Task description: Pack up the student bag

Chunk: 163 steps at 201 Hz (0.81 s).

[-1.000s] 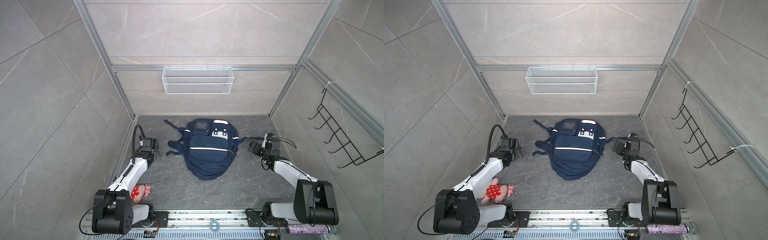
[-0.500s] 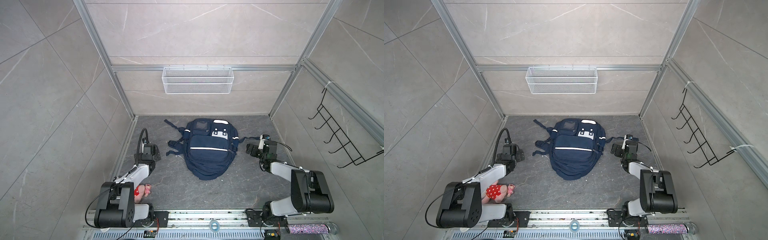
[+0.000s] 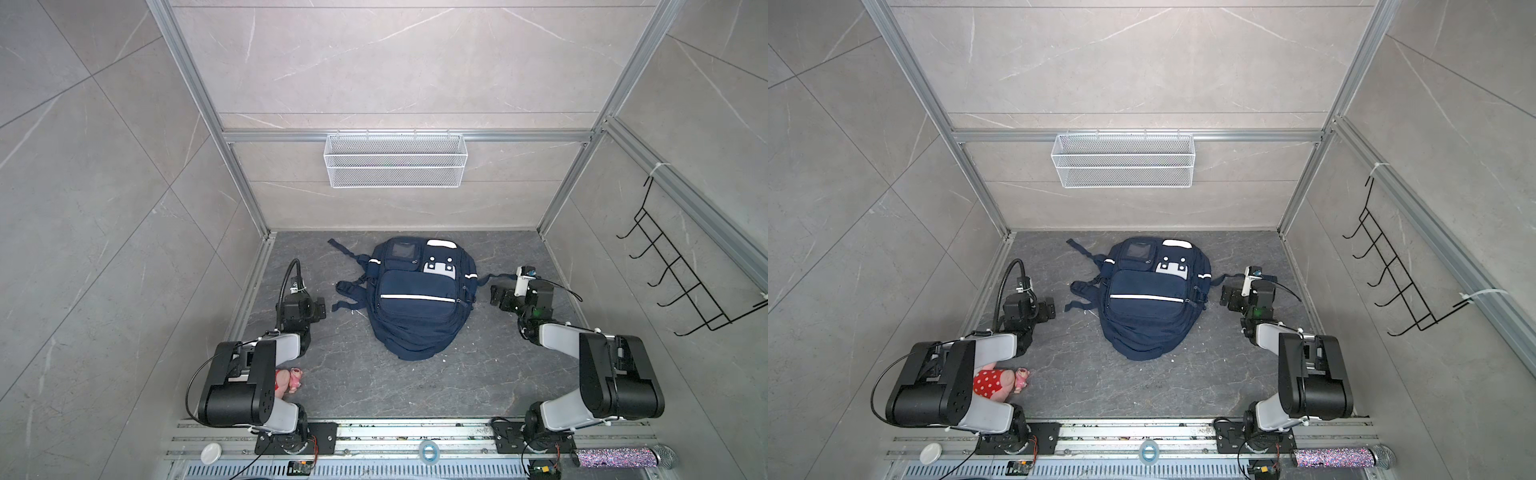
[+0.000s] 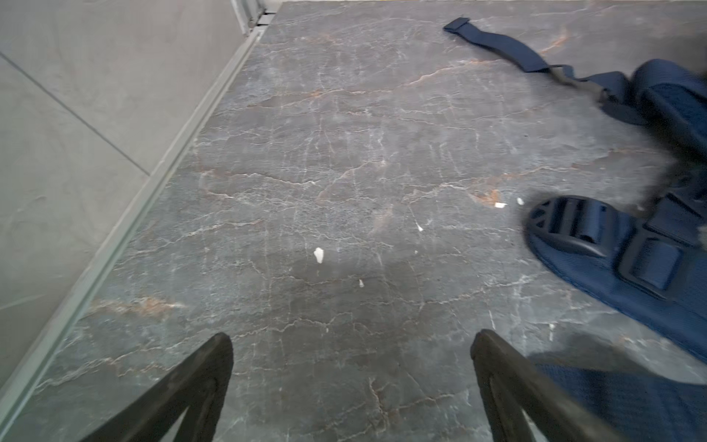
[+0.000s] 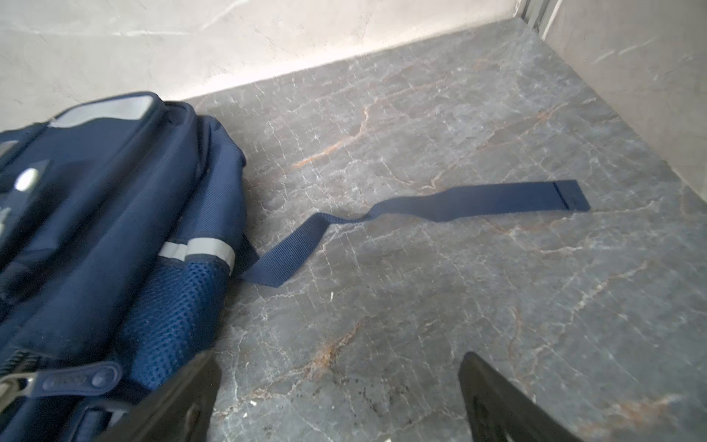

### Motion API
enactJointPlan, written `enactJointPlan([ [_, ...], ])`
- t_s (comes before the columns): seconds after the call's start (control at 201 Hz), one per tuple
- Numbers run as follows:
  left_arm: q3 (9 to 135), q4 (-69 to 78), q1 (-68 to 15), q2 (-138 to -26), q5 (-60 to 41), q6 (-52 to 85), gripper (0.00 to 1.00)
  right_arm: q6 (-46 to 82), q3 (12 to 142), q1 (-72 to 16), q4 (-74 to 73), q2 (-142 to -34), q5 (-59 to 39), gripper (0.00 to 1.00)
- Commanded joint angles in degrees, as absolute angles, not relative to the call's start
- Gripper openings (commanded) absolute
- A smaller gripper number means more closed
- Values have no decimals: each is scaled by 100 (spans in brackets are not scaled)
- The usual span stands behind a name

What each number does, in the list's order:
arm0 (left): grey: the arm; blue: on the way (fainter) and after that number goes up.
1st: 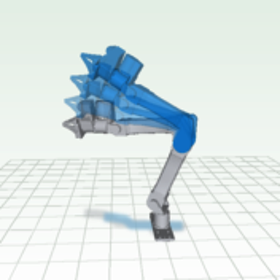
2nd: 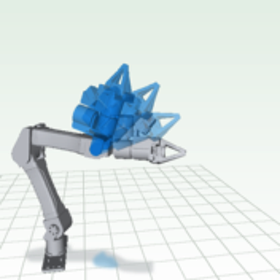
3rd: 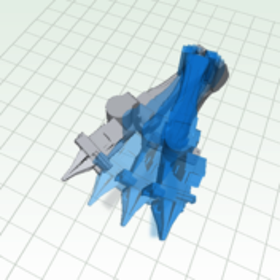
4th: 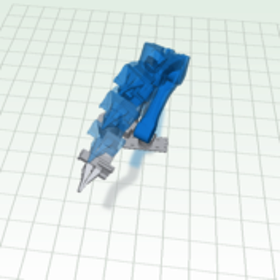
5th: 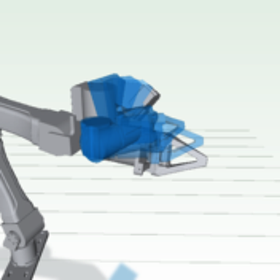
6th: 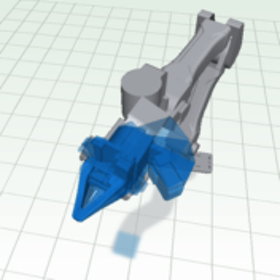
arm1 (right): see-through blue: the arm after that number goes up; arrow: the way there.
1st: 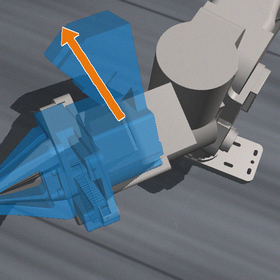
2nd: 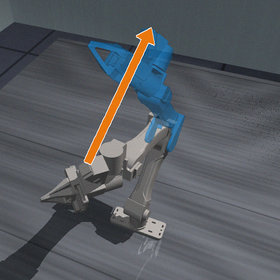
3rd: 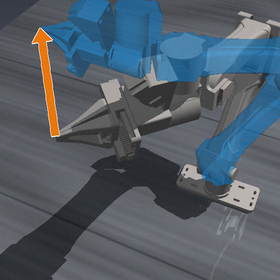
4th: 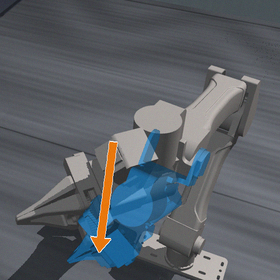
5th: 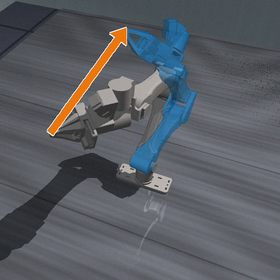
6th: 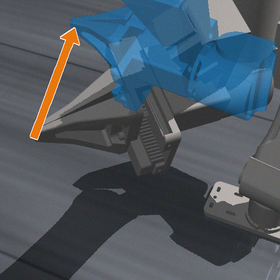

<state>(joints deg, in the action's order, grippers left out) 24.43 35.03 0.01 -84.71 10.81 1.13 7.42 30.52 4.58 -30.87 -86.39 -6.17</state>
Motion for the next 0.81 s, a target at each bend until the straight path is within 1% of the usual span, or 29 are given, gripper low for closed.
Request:
enactJointPlan([
  [0.0, 2084, 4842, 185, -8618, 395, -47, 100, 567, 2619, 448, -3838, -8418, -834, 100],
  [0.065, 2121, 4724, 198, -8600, 443, 5, 100, 488, 2369, 364, -4262, -8375, -793, 100],
  [0.115, 2107, 4779, 185, -8618, 479, -3, 100, 390, 2077, 119, -4730, -8447, -269, 100],
  [0.139, 2117, 4731, 185, -8605, 476, 0, 100, 357, 1850, 14, -5482, -8680, -85, 100],
  [0.164, 2110, 4784, 185, -8617, 489, -7, 100, 406, 1740, 5, -6054, -8872, -125, 100],
  [0.224, 2098, 4791, 185, -8614, 513, -4, 100, 353, 1958, 0, -5065, -8571, -12, 100],
  [0.274, 2073, 4842, 171, -8613, 559, -9, 100, 381, 1867, -4, -5617, -8763, 32, 100],
  [0.329, 2056, 4859, 167, -8592, 668, 17, 100, 344, 1948, -25, -5207, -8637, 51, 100],
  [0.393, 2033, 4887, 167, -8580, 677, 13, 100, 316, 1938, -80, -5414, -8710, 57, 100],
  [0.453, 2036, 4891, 166, -8586, 665, 13, 100, 195, 2061, -106, -5034, -8656, -108, 100],
  [0.807, 2058, 4849, 176, -8604, 642, 17, 100, 185, 2043, -133, -5133, -8690, -88, 100],
])
